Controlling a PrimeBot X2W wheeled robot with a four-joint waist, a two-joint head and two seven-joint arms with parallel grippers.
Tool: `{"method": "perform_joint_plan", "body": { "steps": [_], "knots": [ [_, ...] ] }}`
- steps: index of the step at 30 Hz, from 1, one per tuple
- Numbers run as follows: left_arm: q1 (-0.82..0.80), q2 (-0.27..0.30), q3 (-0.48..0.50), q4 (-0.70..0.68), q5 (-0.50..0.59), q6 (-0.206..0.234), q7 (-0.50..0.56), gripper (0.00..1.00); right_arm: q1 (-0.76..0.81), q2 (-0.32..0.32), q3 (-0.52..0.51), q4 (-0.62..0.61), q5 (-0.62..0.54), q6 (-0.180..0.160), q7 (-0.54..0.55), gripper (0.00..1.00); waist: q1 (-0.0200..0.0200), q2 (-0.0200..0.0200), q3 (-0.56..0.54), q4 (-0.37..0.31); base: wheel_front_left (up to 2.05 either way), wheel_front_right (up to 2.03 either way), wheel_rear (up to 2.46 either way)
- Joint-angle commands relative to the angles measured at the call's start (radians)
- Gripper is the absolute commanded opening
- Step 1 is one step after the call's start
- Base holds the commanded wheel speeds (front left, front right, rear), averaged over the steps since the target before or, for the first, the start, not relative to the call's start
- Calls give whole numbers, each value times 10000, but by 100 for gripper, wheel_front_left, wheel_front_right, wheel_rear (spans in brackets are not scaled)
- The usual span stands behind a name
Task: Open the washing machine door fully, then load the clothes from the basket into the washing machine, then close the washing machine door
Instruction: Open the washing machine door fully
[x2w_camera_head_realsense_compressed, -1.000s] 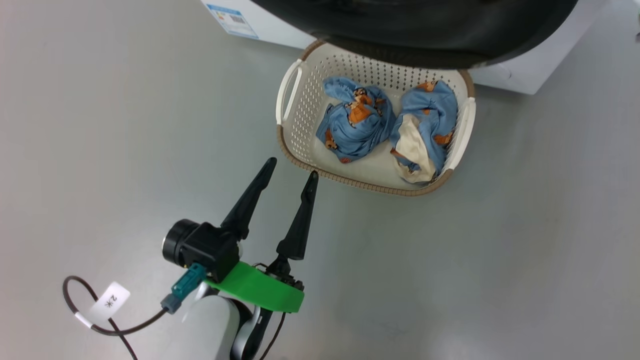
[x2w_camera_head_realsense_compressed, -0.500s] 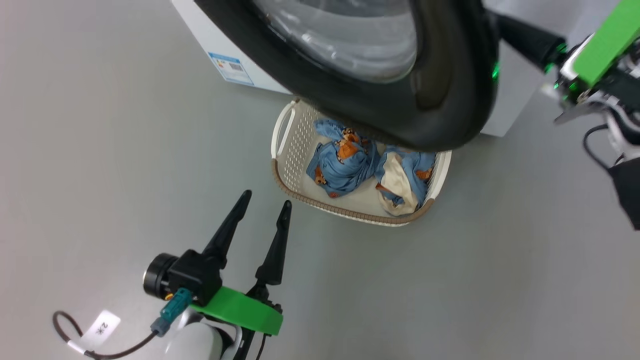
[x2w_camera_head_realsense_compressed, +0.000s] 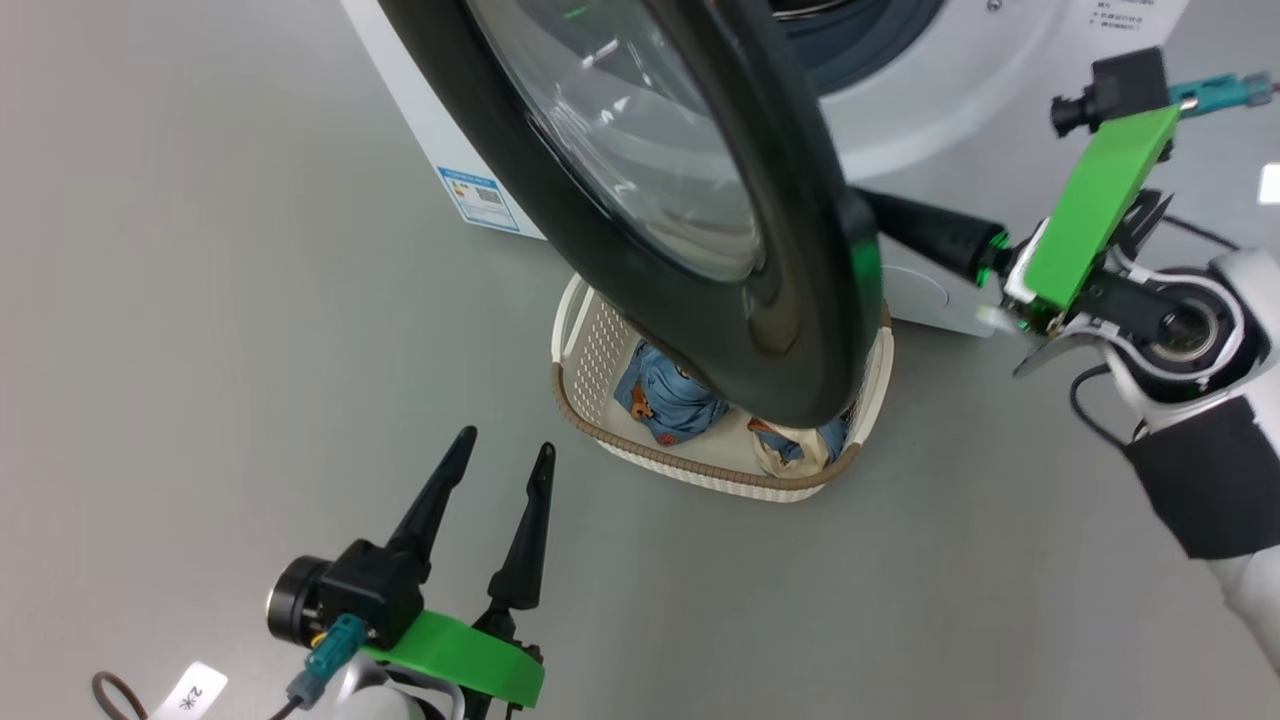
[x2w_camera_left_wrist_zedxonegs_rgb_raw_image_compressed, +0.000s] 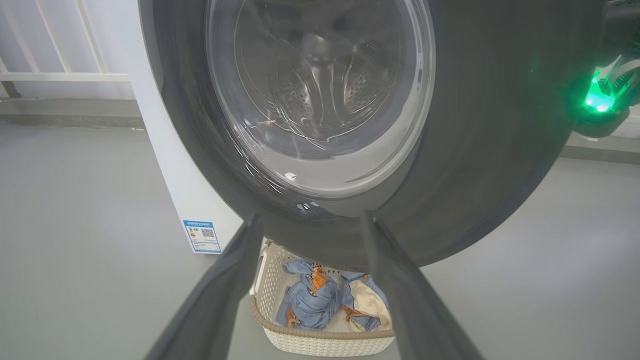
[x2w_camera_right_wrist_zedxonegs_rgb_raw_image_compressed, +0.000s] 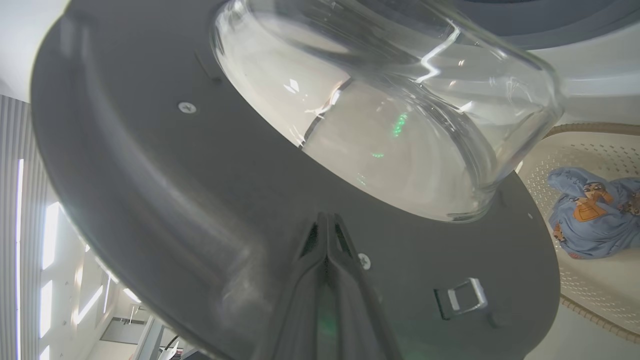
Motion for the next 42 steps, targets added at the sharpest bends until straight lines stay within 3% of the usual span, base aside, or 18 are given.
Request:
{"method": "perform_joint_plan", "body": {
  "steps": [1, 20, 30, 34, 35, 36, 37, 42],
  "knots": [
    [82, 141, 388, -195, 96, -8, -92, 100, 257, 264, 136, -430, 158, 60, 110, 0, 0, 0, -152, 95, 0, 0, 0],
    [540, 141, 589, -182, 145, -11, -92, 100, 1378, 1193, 839, -1129, 94, 60, 643, 0, 0, 0, -1030, 415, 0, 0, 0],
    [739, 141, 736, 5, 291, -151, -92, 100, 1817, 1154, 580, -994, -113, 60, -4, 2, 0, 0, -1516, 61, 0, 0, 0],
    [813, 141, 886, 121, 368, -257, -92, 100, 2238, 948, 466, -965, -228, 60, -379, 34, 0, 0, -1780, -118, 0, 0, 0],
    [831, 141, 936, 153, 402, -283, -92, 100, 2360, 911, 448, -947, -262, 60, -507, 48, 0, 0, -1843, -173, 0, 0, 0],
    [857, 141, 993, 179, 438, -309, -92, 100, 2481, 879, 435, -930, -296, 60, -638, 84, 0, 0, -1902, -234, 0, 0, 0],
    [884, 141, 1056, 203, 482, -335, -92, 100, 2598, 841, 437, -907, -352, 60, -780, 100, 0, 0, -1955, -301, 0, 0, 0],
    [1002, 196, 1347, 270, 604, -416, -92, 100, 3041, 749, 491, -813, -488, 60, -1330, 100, 0, 0, -2149, -611, 0, 0, 0]
  ]
}}
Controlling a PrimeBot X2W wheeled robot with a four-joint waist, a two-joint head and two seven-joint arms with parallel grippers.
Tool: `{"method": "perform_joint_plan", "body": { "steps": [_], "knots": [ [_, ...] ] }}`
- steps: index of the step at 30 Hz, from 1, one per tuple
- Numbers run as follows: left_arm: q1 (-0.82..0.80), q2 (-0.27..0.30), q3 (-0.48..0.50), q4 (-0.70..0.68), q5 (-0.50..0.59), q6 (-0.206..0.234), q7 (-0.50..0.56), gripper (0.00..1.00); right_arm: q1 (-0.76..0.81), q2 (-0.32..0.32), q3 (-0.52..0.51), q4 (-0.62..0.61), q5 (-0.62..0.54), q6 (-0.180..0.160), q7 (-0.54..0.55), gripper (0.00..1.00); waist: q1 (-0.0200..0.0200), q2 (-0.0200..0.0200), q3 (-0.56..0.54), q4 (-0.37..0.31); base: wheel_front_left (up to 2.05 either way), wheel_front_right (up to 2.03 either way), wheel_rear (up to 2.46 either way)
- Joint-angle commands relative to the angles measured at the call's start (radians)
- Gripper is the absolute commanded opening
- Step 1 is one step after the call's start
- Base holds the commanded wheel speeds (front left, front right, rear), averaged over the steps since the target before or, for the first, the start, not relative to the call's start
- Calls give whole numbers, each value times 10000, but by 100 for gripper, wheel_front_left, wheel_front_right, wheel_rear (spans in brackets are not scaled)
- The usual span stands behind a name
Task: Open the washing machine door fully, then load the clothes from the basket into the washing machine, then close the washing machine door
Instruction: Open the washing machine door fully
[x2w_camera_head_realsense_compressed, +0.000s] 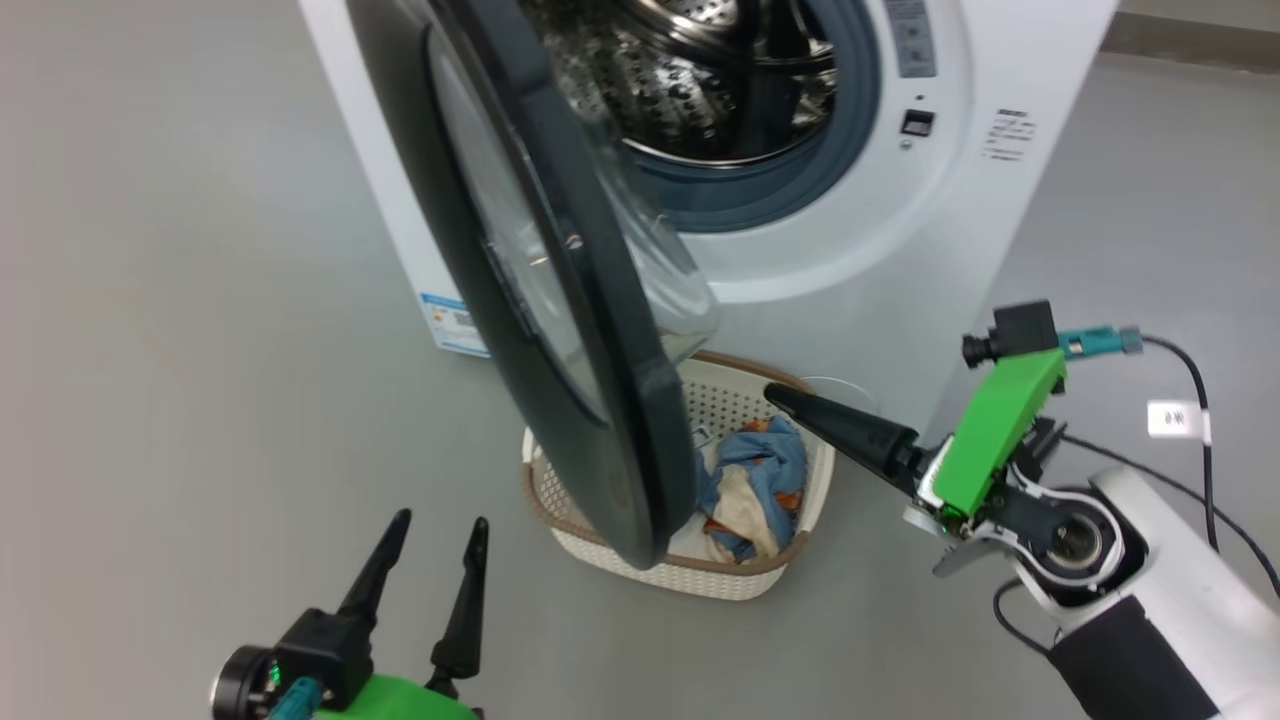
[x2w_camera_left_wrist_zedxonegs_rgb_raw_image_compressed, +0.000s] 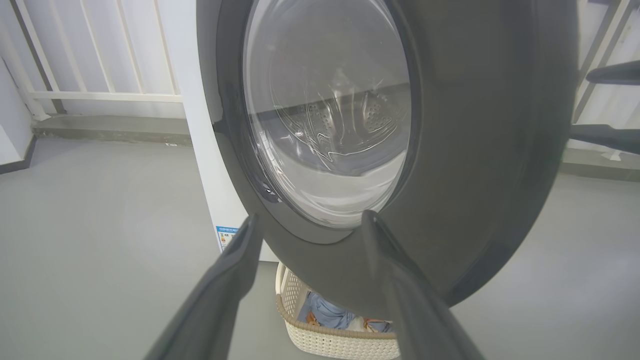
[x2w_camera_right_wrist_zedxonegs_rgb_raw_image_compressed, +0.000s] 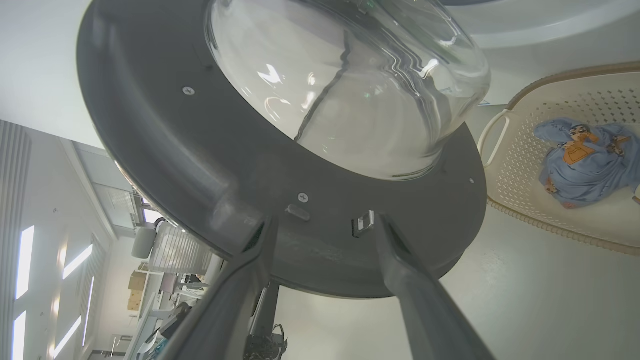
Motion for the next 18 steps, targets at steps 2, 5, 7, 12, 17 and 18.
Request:
{"method": "perform_joint_plan", "body": {
  "steps": [2, 5, 7, 12, 17, 18],
  "knots": [
    [-20, 141, 457, -154, 117, -80, -94, 100, 194, -61, 37, -204, -140, 60, -305, 100, 0, 0, -247, -350, 0, 0, 0],
    [86, 165, 675, -167, 165, -112, -94, 100, 485, -155, 28, -221, -197, 60, -771, 100, 0, 0, -327, -610, 0, 0, 0],
    [146, 170, 810, -181, 195, -129, -94, 100, 679, -237, 12, -238, -224, 60, -1088, 100, 0, 0, -356, -767, 0, 0, 0],
    [255, 185, 1148, -211, 249, -164, -94, 100, 1120, -478, -47, -136, -309, 60, -1928, 100, 0, 0, -376, -1151, 0, 0, 0],
    [356, 182, 1498, -269, 324, -189, -94, 100, 1423, -646, -167, 73, -209, 60, -2768, 100, 0, 0, -312, -1607, 0, 0, 0],
    [365, 180, 1548, -281, 338, -193, -94, 100, 1457, -681, -179, 98, -204, 60, -2881, 100, 0, 0, -302, -1666, 0, 0, 0]
  ]
}}
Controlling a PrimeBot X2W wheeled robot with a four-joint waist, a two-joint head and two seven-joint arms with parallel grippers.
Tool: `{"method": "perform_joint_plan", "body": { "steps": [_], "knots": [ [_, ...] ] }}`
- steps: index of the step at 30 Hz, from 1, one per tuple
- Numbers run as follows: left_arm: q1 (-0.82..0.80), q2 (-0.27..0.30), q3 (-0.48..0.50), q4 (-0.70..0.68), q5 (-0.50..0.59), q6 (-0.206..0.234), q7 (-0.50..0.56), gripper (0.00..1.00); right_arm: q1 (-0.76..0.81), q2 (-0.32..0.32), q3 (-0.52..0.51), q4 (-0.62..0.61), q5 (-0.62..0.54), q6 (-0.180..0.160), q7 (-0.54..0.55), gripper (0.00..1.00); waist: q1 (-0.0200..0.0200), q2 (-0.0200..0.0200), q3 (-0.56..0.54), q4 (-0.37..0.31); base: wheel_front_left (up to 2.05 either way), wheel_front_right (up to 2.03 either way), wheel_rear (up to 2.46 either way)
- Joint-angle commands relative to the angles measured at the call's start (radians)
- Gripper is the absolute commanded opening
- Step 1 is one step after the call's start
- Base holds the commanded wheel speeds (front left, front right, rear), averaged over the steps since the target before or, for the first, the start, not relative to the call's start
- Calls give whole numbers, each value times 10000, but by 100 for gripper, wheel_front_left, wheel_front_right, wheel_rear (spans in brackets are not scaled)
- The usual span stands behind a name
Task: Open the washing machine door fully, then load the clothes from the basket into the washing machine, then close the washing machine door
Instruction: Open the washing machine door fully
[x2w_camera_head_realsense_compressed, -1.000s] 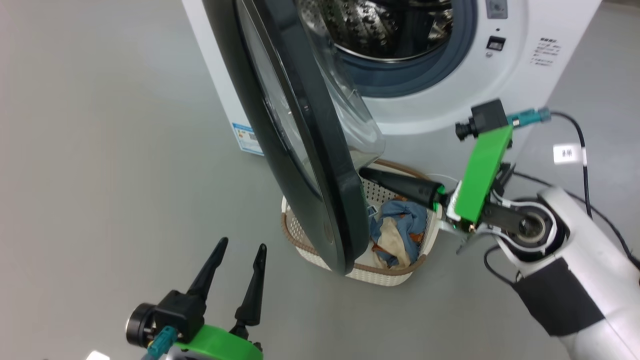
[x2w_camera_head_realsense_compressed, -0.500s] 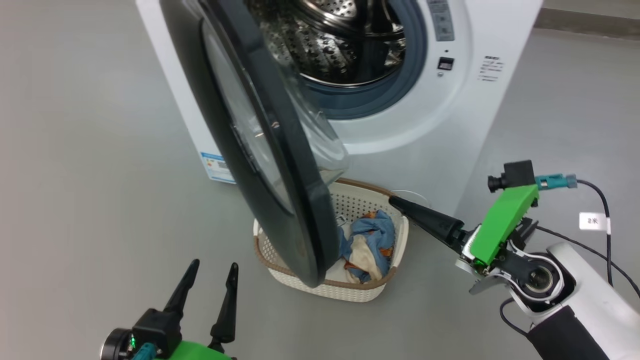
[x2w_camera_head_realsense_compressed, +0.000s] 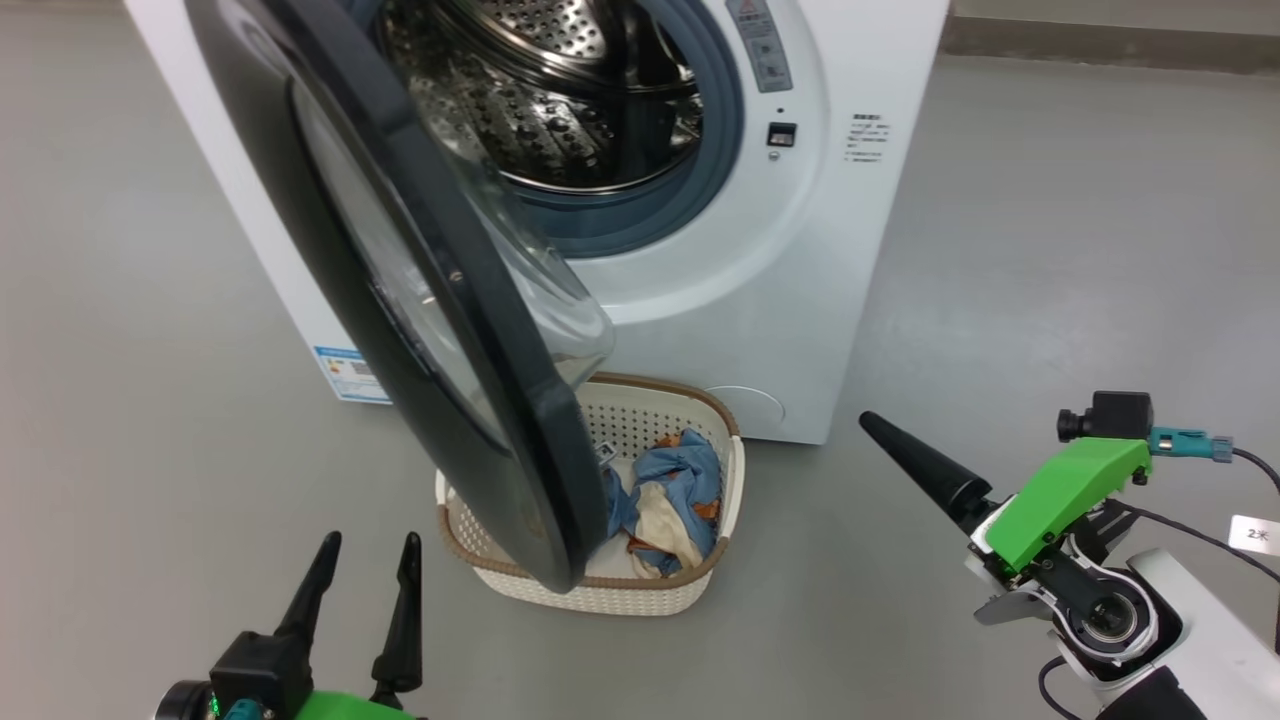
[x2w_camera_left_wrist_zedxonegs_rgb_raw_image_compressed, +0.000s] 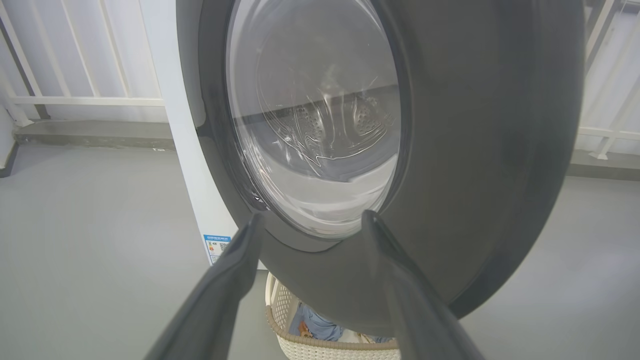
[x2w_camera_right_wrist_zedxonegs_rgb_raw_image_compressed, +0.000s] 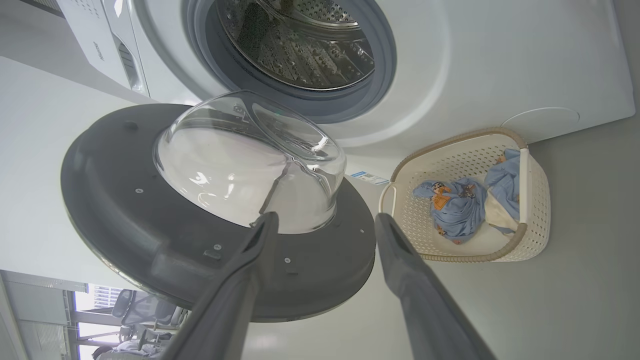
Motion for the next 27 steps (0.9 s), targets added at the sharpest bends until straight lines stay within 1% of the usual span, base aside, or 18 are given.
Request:
{"method": "perform_joint_plan", "body": {
  "steps": [1, 6, 11, 15, 19, 22, 27],
  "knots": [
    [-66, 160, 375, -291, 171, -21, -94, 100, 47, -187, -9, -215, -114, 60, -168, 100, 0, 0, 40, -195, 0, 0, 0],
    [-47, 140, 517, -326, 218, -35, -94, 100, 303, -421, -75, -135, -156, 60, -839, 100, 0, 0, 62, -366, 0, 0, 0],
    [-6, 122, 609, -345, 248, -45, -94, 100, 629, -713, -100, 69, -406, 60, -1802, 100, 0, 0, 35, -449, 0, 0, 0],
    [11, 110, 676, -363, 269, -51, -94, 100, 797, -948, 146, 264, -799, 60, -2706, 100, 0, 0, 53, -485, 0, 0, 0],
    [0, 99, 713, -368, 286, -56, -94, 100, 860, -1174, 622, 465, -1195, 60, -3549, 100, 0, 0, 80, -506, 0, 0, 0],
    [-7, 90, 709, -345, 291, -58, -94, 100, 925, -1265, 961, 643, -1279, 60, -4150, 100, 0, 0, 71, -502, 0, 0, 0],
    [-16, 79, 709, -323, 278, -61, -94, 100, 961, -1384, 1272, 944, -1454, 60, -4714, 100, 0, 0, 66, -479, 0, 0, 0]
  ]
}}
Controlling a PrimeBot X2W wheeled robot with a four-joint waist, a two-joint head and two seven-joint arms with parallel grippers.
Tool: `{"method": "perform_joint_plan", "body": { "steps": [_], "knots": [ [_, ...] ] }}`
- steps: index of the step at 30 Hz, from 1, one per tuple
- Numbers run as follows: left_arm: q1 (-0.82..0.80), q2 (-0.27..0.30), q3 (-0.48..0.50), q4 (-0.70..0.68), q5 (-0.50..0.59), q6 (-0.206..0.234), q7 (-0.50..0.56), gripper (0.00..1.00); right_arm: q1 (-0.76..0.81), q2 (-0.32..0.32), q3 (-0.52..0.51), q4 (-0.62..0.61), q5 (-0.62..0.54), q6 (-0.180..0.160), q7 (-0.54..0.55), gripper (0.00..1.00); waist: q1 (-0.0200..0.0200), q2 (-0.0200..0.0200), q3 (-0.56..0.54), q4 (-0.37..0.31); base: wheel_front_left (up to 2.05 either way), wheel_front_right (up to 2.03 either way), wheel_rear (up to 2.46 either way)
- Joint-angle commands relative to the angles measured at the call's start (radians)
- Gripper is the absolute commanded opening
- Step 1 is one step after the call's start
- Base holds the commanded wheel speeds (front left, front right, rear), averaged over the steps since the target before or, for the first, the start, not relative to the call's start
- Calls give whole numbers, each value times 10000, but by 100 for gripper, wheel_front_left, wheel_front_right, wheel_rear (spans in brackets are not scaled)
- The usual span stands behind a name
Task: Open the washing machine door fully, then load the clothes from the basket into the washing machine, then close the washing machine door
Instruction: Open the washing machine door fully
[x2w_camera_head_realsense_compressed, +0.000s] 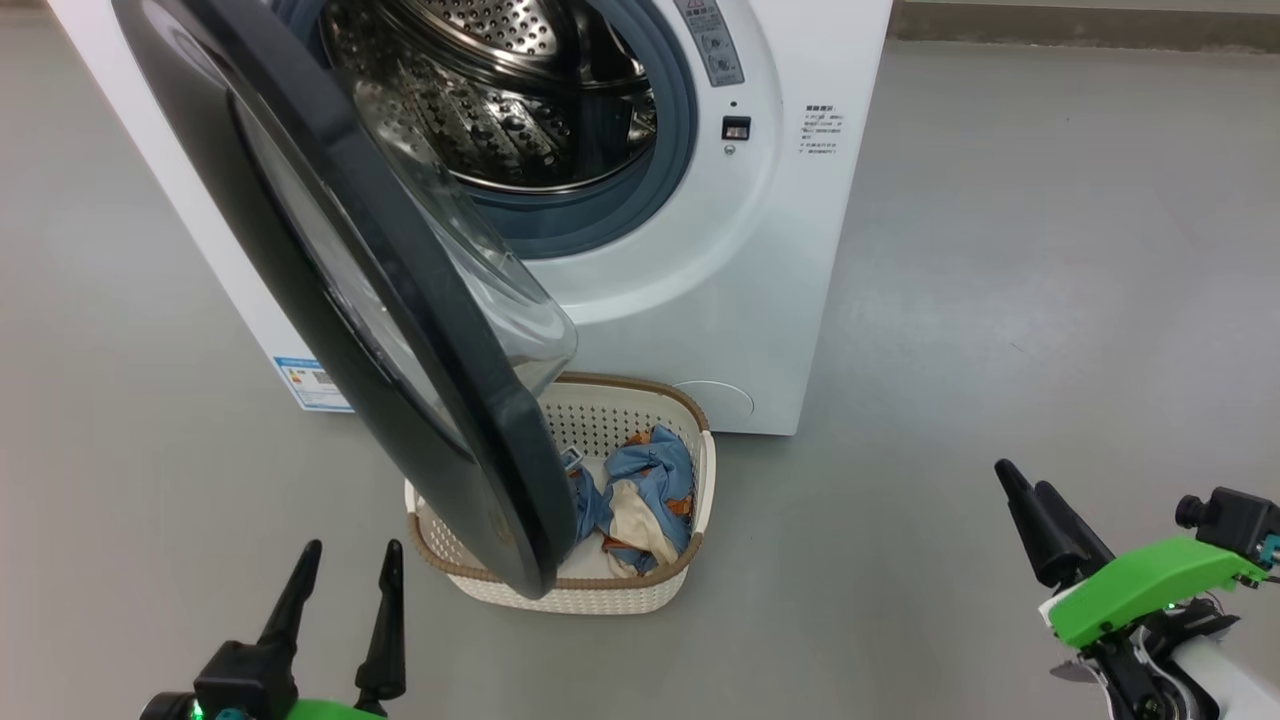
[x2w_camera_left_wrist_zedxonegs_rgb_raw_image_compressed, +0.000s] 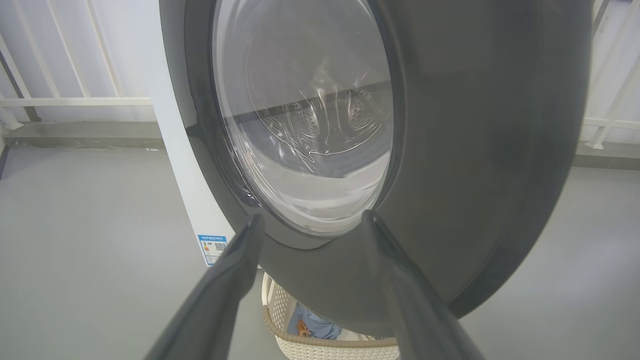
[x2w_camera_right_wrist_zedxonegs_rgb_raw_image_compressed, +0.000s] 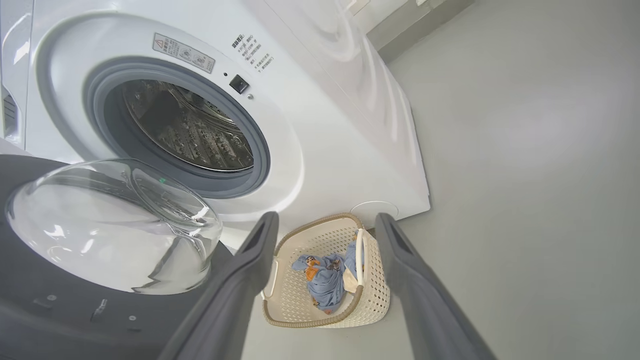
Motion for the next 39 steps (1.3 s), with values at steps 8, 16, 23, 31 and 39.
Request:
{"method": "perform_joint_plan", "body": {
  "steps": [8, 16, 23, 31, 39],
  "knots": [
    [-161, 80, 391, -251, 37, -18, -94, 100, 131, -264, -318, 431, -2290, 58, -402, 100, 0, 0, 18, 27, 0, 0, 0],
    [-191, 70, 386, -264, 21, -19, -94, 100, 791, 396, -2312, -60, -4870, 58, -406, 100, 0, 0, 56, 75, 0, 0, 0],
    [-216, 65, 404, -264, 22, -20, -94, 100, 1464, 992, -3732, -986, -7055, 58, -407, 100, 0, 0, 63, 93, 0, 0, 0],
    [-231, 62, 398, -249, 13, -20, -94, 100, 2092, 1644, -4980, -1750, -8680, 58, -407, 100, 0, 0, 29, 108, 0, 0, 0],
    [-231, 60, 389, -193, 15, -21, -94, 100, 2570, 2091, -5351, -1854, -9389, 58, -407, 100, 0, 0, -42, 157, 0, 0, 0]
  ]
}}
